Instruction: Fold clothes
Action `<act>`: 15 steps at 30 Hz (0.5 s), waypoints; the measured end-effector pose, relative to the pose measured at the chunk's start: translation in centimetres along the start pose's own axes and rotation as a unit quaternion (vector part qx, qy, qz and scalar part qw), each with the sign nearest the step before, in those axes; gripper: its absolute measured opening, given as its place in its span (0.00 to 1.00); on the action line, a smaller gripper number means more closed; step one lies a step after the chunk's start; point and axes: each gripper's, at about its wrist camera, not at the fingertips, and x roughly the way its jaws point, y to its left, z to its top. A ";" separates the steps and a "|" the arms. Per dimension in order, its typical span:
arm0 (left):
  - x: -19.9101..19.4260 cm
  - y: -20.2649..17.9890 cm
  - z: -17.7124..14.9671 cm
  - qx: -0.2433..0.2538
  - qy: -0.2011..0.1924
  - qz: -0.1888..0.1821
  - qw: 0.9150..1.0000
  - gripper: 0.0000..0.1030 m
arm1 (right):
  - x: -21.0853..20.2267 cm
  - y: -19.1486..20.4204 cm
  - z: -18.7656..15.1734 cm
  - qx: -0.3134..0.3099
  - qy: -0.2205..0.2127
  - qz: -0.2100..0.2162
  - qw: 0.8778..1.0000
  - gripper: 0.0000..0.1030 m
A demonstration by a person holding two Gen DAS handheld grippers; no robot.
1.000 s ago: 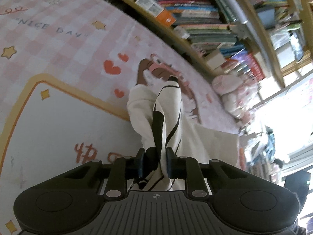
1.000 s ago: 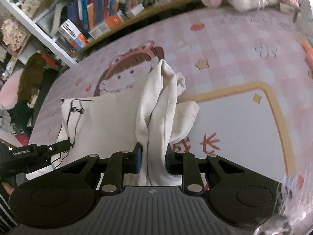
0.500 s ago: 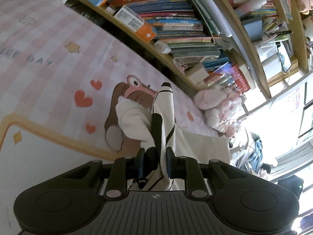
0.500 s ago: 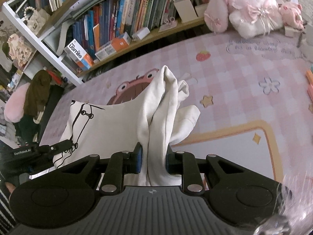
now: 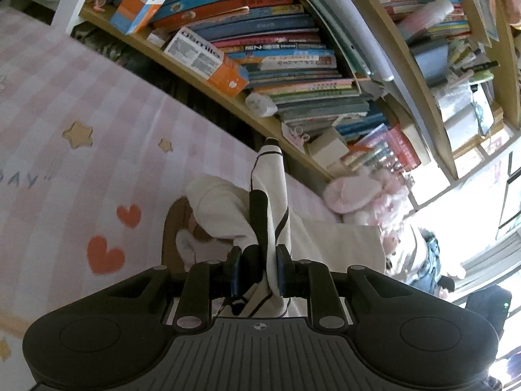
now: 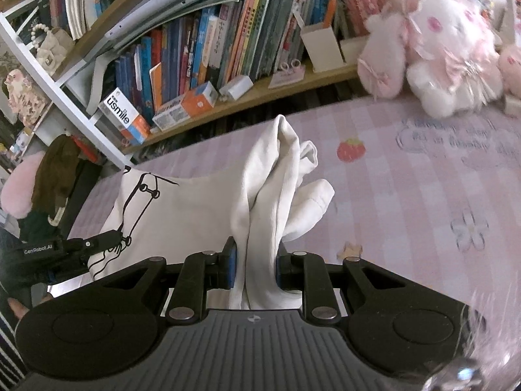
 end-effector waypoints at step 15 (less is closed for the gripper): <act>5.5 1.3 5.5 0.000 -0.015 -0.001 1.000 0.19 | 5.8 -2.0 5.5 0.004 -0.011 0.011 1.000 0.19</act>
